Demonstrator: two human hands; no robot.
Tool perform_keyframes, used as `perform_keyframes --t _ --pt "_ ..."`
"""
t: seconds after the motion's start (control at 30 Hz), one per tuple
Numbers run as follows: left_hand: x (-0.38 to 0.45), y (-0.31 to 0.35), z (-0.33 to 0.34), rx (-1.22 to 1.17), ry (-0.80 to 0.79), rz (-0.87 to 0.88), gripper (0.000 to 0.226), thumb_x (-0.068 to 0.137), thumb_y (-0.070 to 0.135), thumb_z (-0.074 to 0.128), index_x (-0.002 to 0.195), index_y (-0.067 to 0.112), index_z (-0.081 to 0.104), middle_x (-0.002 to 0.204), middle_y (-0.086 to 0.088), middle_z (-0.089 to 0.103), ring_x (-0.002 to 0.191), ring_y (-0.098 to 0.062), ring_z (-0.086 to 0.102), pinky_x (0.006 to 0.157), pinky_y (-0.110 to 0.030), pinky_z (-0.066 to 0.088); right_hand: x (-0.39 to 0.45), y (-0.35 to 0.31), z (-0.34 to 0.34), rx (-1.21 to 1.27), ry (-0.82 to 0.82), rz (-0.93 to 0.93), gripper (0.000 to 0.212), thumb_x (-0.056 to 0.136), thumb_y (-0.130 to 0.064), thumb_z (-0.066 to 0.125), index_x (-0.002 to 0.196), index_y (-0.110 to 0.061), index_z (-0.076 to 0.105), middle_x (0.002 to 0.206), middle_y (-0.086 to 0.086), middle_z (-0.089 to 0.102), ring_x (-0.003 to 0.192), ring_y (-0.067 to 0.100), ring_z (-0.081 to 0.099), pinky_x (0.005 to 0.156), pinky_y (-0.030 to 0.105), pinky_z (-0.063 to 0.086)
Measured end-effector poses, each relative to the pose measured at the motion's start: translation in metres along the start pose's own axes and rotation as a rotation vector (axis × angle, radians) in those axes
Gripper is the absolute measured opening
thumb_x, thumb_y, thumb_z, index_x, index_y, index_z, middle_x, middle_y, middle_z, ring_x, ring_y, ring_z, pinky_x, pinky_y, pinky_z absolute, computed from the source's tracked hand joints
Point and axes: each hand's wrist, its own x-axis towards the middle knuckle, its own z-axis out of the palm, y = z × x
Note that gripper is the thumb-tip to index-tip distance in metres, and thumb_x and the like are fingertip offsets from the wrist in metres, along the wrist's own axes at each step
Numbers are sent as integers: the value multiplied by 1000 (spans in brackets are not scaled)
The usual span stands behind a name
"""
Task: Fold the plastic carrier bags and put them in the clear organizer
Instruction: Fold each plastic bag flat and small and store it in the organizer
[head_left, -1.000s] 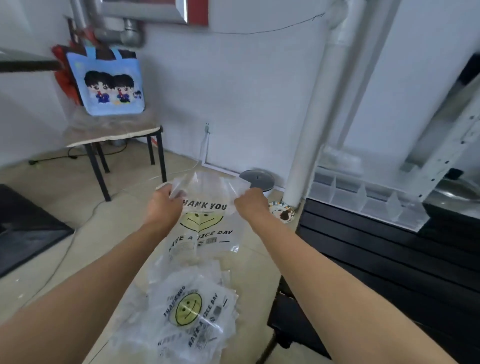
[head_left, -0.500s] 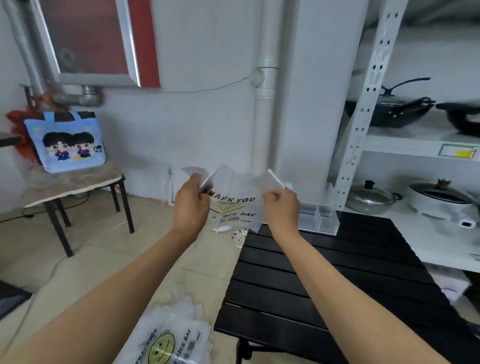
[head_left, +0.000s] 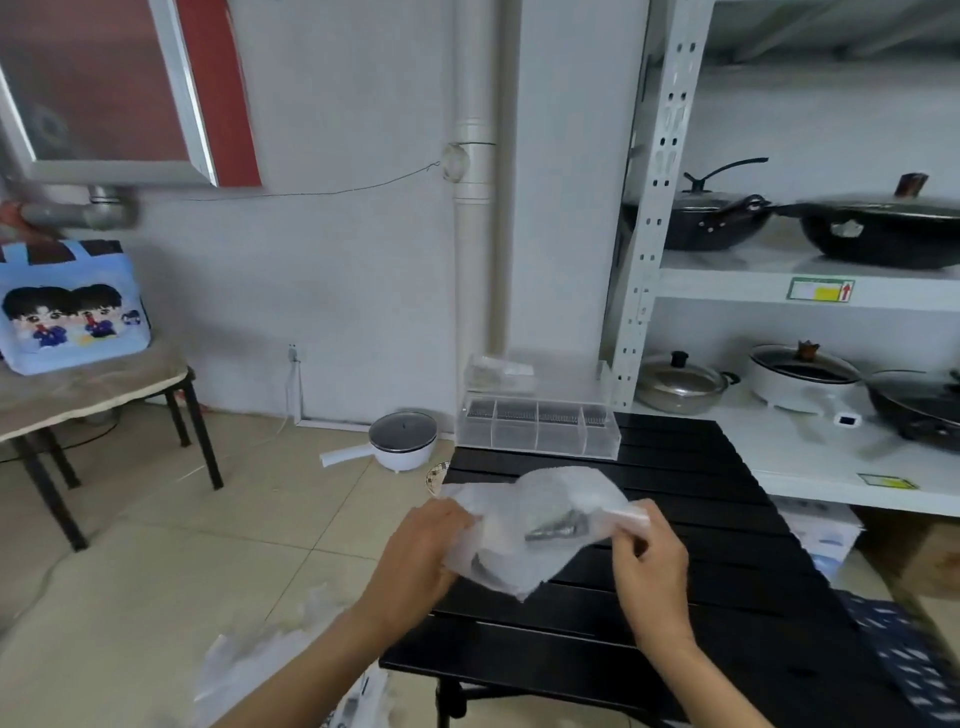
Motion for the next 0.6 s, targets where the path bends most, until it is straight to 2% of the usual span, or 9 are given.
perform_keyframes --t 0.1,0.2,0.27,0.33,0.37,0.4,0.47,0.53,0.6 --pt "-17 -10 11 90 -165 -100 23 78 9 62 93 27 60 94 16 58 87 -7 53 75 -29 44 -16 22 -7 -94 -83 -11 37 85 13 55 89 -22 65 87 -9 62 79 12 61 66 24 49" --pt "-23 -16 15 76 -240 -186 23 80 14 58 94 31 55 93 15 58 84 -7 52 76 -29 45 -26 36 -13 -146 -191 -19 45 84 14 56 92 -28 68 97 -15 61 90 6 62 75 19 49" --pt "-25 -20 14 80 -303 -211 26 79 16 57 96 34 52 93 15 59 84 -7 53 76 -31 48 -29 44 -19 -214 -278 -26 41 84 11 59 88 -28 70 99 -17 61 91 2 61 77 19 49" --pt "-25 -22 12 59 -344 -202 26 80 16 55 102 30 55 99 11 61 88 -10 56 79 -32 49 -29 52 -26 -339 -380 -54 38 86 2 62 91 -35 68 102 -22 60 94 -3 60 79 19 48" --pt "-24 -21 11 30 -358 -197 29 81 16 53 107 25 58 105 8 63 94 -12 57 85 -30 48 -28 55 -28 -417 -425 -76 38 87 -3 62 98 -39 67 106 -27 60 99 -5 58 85 18 47" --pt "-23 -21 11 2 -370 -190 36 79 14 50 113 21 60 115 5 62 103 -12 56 92 -26 45 -26 58 -29 -496 -461 -101 40 88 -5 61 107 -40 67 111 -31 57 106 -7 55 97 22 43" --pt "-20 -23 14 -8 -401 -175 52 76 8 47 125 19 58 134 6 54 121 -8 46 103 -15 30 -21 62 -30 -622 -525 -123 48 85 -3 59 118 -37 65 120 -33 49 120 -8 46 119 33 18" --pt "-16 -29 23 27 -419 -156 54 82 6 49 134 22 52 145 7 43 131 -8 37 106 -11 16 -14 63 -30 -690 -570 -97 58 83 1 54 126 -38 60 128 -32 43 131 -8 35 121 35 -3" --pt "-12 -35 30 55 -433 -161 55 88 7 51 140 24 47 150 5 38 138 -13 33 111 -15 14 -6 63 -31 -724 -593 -88 62 85 -1 50 132 -40 54 139 -29 39 139 -7 26 120 38 -9"
